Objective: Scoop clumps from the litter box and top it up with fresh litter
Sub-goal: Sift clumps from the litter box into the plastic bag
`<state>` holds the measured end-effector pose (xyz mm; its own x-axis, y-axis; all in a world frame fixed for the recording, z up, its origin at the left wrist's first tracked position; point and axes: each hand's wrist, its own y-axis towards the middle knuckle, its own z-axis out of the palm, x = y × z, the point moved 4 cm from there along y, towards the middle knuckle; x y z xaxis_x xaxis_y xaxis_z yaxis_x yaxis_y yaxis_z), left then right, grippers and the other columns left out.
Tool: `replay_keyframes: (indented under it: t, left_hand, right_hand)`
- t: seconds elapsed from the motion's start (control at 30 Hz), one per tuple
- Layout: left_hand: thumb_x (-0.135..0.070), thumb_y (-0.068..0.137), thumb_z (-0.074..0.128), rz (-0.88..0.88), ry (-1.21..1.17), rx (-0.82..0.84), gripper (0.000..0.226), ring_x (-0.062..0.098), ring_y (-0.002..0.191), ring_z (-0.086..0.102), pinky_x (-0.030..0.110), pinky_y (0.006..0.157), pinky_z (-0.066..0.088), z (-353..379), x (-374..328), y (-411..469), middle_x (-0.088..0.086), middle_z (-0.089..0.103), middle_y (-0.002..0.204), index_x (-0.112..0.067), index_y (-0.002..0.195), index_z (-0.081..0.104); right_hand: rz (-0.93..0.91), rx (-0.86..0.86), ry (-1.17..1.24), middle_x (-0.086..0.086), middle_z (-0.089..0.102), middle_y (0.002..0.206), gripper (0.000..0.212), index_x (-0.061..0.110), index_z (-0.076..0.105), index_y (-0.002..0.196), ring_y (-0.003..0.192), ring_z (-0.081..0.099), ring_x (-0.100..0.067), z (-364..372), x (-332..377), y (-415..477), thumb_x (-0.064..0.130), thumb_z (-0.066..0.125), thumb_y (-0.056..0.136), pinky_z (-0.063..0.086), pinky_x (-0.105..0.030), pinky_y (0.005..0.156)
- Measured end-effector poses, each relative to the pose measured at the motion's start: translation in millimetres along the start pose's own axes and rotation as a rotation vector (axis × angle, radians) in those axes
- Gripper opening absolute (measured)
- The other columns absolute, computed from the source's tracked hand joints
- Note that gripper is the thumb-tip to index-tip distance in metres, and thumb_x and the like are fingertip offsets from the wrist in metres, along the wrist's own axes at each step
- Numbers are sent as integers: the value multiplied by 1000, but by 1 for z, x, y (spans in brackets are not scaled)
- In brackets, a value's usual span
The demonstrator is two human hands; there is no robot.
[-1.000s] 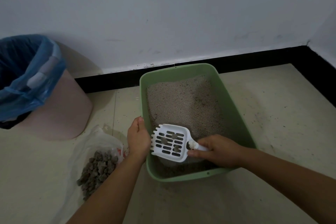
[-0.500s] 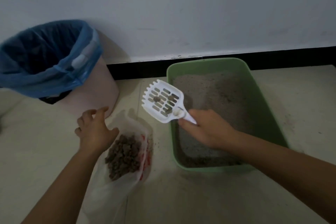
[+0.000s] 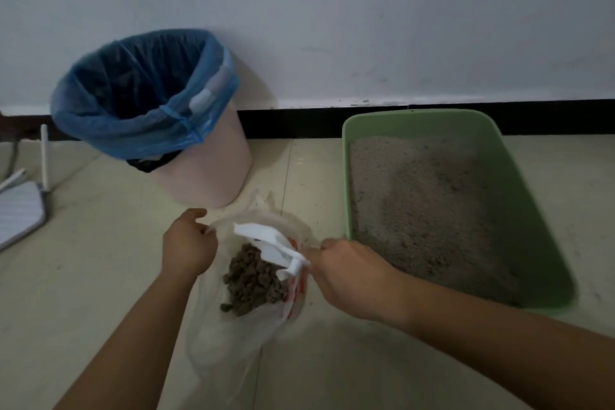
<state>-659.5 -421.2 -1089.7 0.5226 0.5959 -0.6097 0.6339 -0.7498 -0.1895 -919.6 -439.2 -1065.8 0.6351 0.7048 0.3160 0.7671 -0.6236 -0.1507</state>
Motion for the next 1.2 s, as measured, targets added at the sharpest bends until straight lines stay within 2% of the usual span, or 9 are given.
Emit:
replay_keyframes:
  t: [0.23,0.3,0.4,0.57,0.7,0.87,1.0,1.1,1.2]
  left_hand:
    - [-17,81,66,249,73,-26,52,29,117,49,44,99,43,21,-57,-17,9,52,128,-19,132,54]
    - [-17,83,65,353,-4,-26,47,25,117,49,40,99,42,38,-82,-25,7,51,127,-19,129,55]
    - [-19,88,62,399,-69,83,46,19,110,52,36,95,44,78,-117,-34,7,53,128,-15,133,51]
    - [-37,96,52,337,25,242,64,33,123,51,43,101,44,151,-156,-37,17,47,140,-5,147,31]
    - [-30,99,44,307,83,193,52,38,108,57,47,88,50,186,-179,-31,23,53,128,0,140,32]
    - [-4,91,48,255,180,144,72,34,92,63,41,72,54,195,-173,-28,20,57,122,-7,153,12]
    - [-5,92,48,213,166,152,74,29,88,63,39,72,54,193,-173,-28,17,60,118,-13,155,9]
    - [-5,93,48,194,143,171,75,28,85,62,40,73,55,189,-176,-36,16,60,116,-15,155,7]
    - [-3,94,46,139,133,206,75,27,95,61,37,79,51,183,-182,-38,16,56,128,-16,156,5]
  right_hand:
    - [290,-212,392,9,59,78,16,23,50,112,59,54,-5,-41,-60,-37,32,41,104,37,-20,49]
    - [452,-225,329,3,58,83,12,20,44,105,67,55,-16,-49,-90,-49,30,39,104,39,-32,54]
    - [714,-183,264,-3,57,94,19,15,41,107,71,52,-16,-55,-135,-72,32,35,103,37,-31,57]
    - [903,-157,94,-1,59,98,43,17,42,110,79,58,-17,-63,-182,-102,57,30,100,46,-32,67]
    - [927,-161,-111,3,56,86,49,21,38,102,66,55,-11,-65,-208,-99,68,23,97,51,-30,65]
    - [870,-75,-416,2,53,84,28,18,52,119,63,51,-12,-64,-244,-71,37,38,103,37,-27,49]
    - [1005,-8,-557,-5,62,101,31,12,59,114,82,59,-19,-81,-272,-43,31,39,100,48,-32,72]
    - [886,38,-678,-7,58,98,42,14,60,106,81,50,-20,-99,-277,-17,49,37,99,37,-34,74]
    - [754,139,-754,-7,59,95,28,17,65,106,82,51,-22,-108,-278,-5,39,52,95,30,-37,71]
